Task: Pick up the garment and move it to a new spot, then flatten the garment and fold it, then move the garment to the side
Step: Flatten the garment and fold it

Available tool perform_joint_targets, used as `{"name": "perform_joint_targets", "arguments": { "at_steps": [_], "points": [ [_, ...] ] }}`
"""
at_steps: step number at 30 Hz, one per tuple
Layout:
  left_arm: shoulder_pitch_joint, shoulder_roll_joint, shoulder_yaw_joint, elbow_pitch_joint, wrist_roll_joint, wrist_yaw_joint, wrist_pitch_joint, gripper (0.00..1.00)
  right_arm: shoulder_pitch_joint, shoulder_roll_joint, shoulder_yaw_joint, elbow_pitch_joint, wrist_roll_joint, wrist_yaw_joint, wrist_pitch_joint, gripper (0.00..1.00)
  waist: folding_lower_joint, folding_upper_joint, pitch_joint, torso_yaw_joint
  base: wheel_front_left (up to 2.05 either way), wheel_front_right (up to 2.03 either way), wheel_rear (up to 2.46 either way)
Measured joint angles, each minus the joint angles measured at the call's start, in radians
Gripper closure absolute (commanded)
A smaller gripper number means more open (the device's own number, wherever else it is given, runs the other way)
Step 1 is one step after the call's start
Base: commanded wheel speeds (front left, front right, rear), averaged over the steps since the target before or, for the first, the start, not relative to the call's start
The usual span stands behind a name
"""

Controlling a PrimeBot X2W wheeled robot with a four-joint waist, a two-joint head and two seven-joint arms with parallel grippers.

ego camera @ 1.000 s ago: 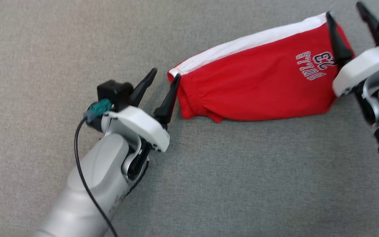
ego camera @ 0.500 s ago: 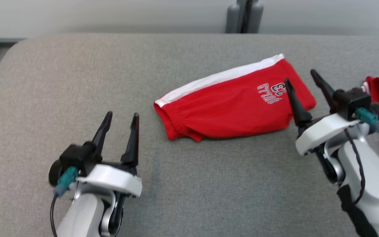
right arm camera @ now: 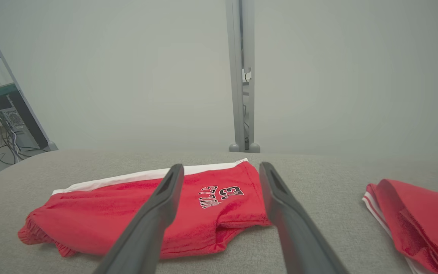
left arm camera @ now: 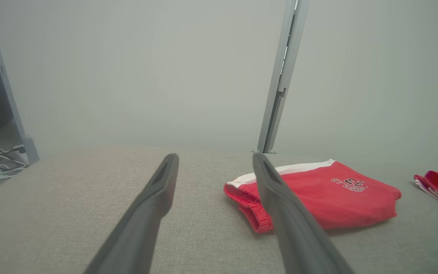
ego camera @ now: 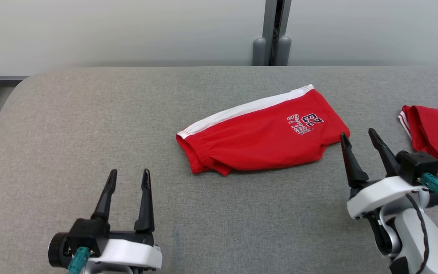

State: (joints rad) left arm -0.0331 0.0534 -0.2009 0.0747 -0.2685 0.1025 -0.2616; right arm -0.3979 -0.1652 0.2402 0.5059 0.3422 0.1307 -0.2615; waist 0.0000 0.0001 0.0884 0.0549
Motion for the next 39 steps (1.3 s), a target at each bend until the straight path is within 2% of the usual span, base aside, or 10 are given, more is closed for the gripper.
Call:
{"name": "perform_joint_targets", "arguments": {
  "at_steps": [5,7,11,16,26,33,34,35,37,39],
  "points": [
    [0.025,-0.003,-0.014,-0.023,0.043,0.005,0.000,0.00,0.042,0.008,-0.060,-0.005,0.025,0.000,0.000,0.00,0.0000,0.0000,0.012,0.017,0.00,0.00,0.00],
    [0.025,-0.003,-0.018,-0.037,0.045,0.020,0.000,0.00,0.044,0.008,-0.074,0.003,0.036,0.000,0.000,0.00,0.0000,0.0000,0.020,0.024,0.00,0.00,0.00],
    [0.026,-0.004,-0.045,-0.065,0.031,0.048,0.000,0.00,-0.008,-0.004,-0.155,0.101,0.017,0.000,0.000,0.00,0.0000,0.0000,0.055,0.042,0.00,0.00,0.00],
    [0.001,-0.004,-0.087,-0.075,0.041,0.049,0.000,0.00,-0.151,-0.011,-0.210,0.277,-0.021,0.000,0.000,0.00,0.0000,0.0000,0.105,0.068,0.00,0.00,0.00],
    [-0.068,-0.004,-0.143,-0.068,0.036,0.048,0.000,0.00,-0.419,-0.053,-0.217,0.625,-0.072,0.000,0.003,0.00,0.0000,0.0000,0.218,0.141,0.00,0.00,0.00],
    [-0.098,-0.004,-0.156,-0.062,0.034,0.045,0.000,0.00,-0.490,-0.057,-0.201,0.728,-0.087,0.000,0.019,0.00,0.0000,0.0000,0.264,0.176,0.00,0.00,0.00],
    [-0.100,-0.004,-0.156,-0.061,0.038,0.044,0.000,0.00,-0.509,-0.063,-0.199,0.742,-0.093,0.000,0.029,0.22,0.0000,0.0000,0.272,0.181,0.00,0.00,0.00],
    [-0.100,-0.004,-0.156,-0.061,0.038,0.044,0.000,0.00,-0.509,-0.063,-0.199,0.742,-0.093,0.000,0.029,0.56,0.0000,0.0000,0.272,0.181,0.00,0.00,0.00],
    [-0.104,-0.004,-0.156,-0.057,0.038,0.044,0.000,0.00,-0.515,-0.063,-0.198,0.750,-0.096,0.000,0.043,1.00,0.0000,0.0000,0.274,0.182,0.00,0.00,0.00],
    [-0.111,-0.004,-0.156,-0.055,0.039,0.044,0.000,0.00,-0.516,-0.058,-0.195,0.757,-0.105,0.000,0.046,1.00,0.0000,0.0000,0.270,0.181,0.00,0.00,0.00]
  ]
}}
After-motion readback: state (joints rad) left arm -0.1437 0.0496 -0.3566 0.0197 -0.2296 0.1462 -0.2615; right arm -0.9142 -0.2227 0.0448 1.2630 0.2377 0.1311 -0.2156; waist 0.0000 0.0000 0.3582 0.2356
